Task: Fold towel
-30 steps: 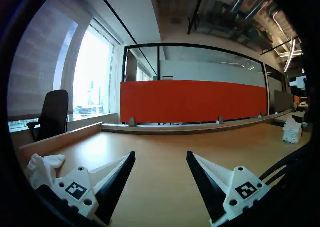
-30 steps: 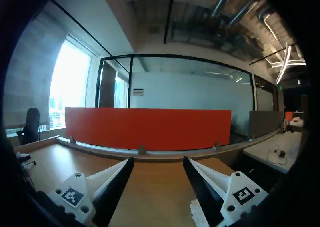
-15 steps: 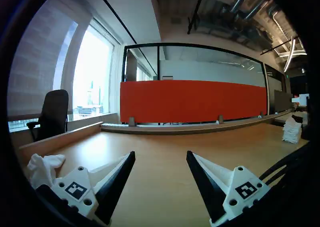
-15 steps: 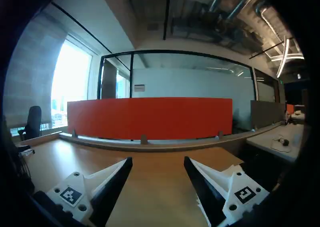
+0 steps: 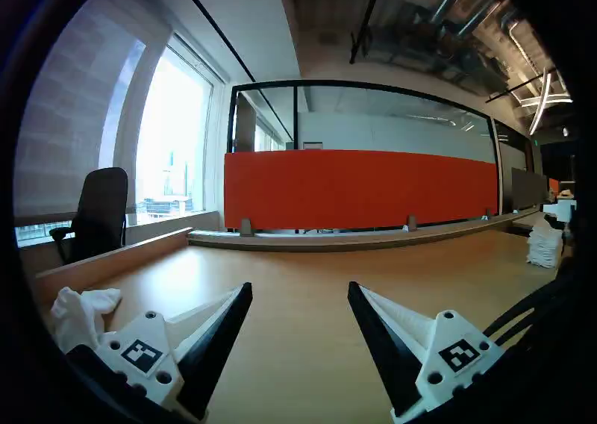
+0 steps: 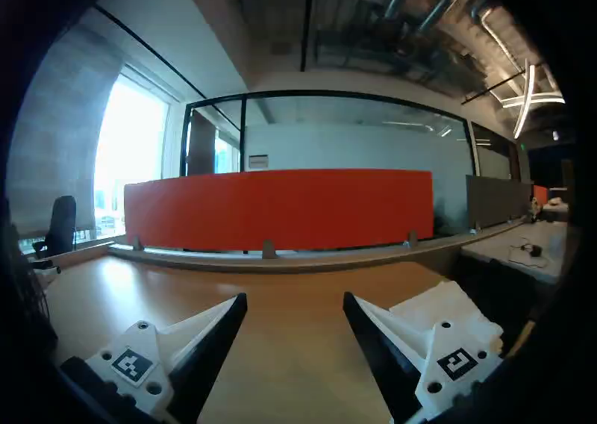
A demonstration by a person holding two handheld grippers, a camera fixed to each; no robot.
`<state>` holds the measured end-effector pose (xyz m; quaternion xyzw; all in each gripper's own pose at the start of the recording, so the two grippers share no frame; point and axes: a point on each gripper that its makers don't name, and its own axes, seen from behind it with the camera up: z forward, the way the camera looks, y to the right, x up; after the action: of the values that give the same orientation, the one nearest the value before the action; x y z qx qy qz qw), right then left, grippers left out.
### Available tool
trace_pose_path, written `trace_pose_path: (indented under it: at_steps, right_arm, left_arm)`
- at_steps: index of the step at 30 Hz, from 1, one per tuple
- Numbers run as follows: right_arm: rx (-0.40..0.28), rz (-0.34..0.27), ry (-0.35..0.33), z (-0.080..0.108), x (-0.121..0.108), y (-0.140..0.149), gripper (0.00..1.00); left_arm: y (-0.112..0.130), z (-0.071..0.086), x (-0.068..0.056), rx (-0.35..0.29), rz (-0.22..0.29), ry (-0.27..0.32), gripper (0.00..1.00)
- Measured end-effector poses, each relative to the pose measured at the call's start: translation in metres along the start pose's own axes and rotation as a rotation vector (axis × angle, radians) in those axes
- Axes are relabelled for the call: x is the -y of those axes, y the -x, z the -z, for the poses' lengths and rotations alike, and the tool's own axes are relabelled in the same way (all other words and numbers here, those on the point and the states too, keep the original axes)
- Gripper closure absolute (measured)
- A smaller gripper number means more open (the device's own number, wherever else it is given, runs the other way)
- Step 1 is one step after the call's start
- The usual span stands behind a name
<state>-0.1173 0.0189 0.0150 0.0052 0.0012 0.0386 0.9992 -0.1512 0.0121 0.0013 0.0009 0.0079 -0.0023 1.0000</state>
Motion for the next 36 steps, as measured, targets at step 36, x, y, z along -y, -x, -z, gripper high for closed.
trace_pose_path:
  at_steps: [36]
  right_arm:
    - [0.006,0.002,0.013,0.0,-0.002,0.043,0.0]
  left_arm:
    - [0.0,0.0,-0.001,0.0,0.0,0.0,0.05]
